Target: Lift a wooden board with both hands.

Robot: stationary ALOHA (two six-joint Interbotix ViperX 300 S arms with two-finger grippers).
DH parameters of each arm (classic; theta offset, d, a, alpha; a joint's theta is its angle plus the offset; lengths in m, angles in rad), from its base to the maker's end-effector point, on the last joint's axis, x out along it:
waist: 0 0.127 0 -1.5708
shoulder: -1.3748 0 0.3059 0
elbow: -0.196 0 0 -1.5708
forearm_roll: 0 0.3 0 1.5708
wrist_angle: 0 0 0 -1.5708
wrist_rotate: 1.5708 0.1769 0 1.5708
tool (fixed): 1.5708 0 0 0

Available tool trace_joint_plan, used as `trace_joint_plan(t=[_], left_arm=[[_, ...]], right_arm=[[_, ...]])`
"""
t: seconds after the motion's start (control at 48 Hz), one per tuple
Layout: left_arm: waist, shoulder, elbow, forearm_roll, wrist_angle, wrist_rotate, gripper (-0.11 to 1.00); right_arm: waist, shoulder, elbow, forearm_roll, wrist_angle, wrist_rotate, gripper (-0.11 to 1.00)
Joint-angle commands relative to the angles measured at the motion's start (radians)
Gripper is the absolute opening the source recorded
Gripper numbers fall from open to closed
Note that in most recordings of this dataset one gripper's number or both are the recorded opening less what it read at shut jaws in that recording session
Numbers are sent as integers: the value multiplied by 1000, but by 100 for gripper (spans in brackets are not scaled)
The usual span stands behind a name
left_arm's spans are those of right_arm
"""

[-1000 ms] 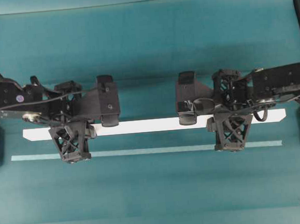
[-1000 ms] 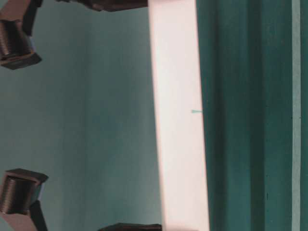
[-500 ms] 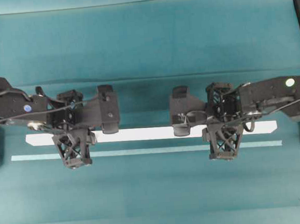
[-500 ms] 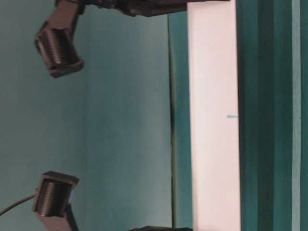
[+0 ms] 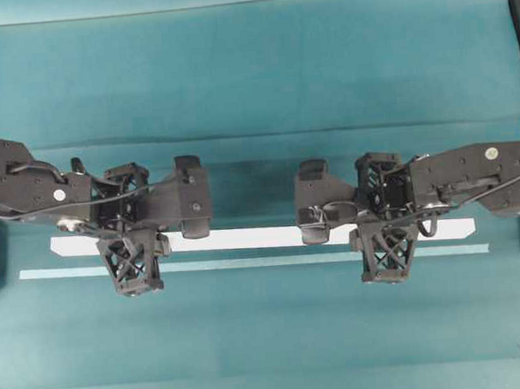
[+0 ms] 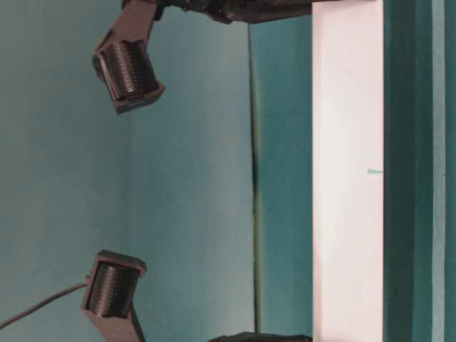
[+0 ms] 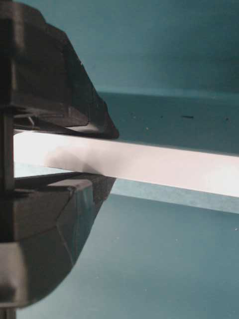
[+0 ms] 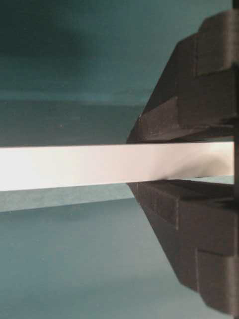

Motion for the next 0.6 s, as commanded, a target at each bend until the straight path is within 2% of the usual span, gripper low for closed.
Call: trace_joint_plan(t=[0.0, 0.354, 0.583], left_arm=[[3, -3, 14, 3, 5, -23, 18], [0, 25, 31, 3, -38, -28, 18], [-5, 54, 32, 3, -89, -77, 18]], right_arm=[[14, 23, 26, 11, 0, -5, 21], [28, 57, 31, 14, -31, -6, 21], [23, 78, 35, 12, -55, -6, 21]])
